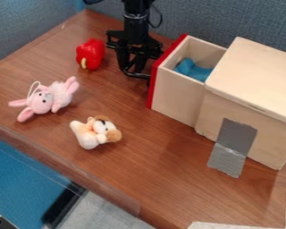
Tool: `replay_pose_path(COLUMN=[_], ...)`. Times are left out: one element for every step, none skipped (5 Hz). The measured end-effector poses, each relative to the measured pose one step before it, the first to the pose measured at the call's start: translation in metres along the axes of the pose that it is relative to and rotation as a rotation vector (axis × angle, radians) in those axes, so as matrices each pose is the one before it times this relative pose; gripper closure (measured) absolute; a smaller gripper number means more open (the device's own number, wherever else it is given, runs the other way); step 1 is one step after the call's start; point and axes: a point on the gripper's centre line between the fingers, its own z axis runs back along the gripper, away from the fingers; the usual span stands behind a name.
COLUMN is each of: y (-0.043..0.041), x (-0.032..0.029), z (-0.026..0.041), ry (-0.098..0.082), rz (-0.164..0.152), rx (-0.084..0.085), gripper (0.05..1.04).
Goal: CLOSE A LITTLE BOX
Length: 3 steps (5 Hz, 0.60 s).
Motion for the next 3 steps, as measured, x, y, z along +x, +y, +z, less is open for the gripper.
replay_pose_path(y=[-0.00407,-0.00919,-0.01989], x=[-0.00354,-0.00323,-0.00068], z=[-0.00282,-0.00038,-0.00134], ry=[0.0033,0.0051,0.0017], rz=[-0.0116,-0.0223,-0.0607], rx=[-0.0032,-0.012,-0.0144], gripper=[0.906,0.935,0.938])
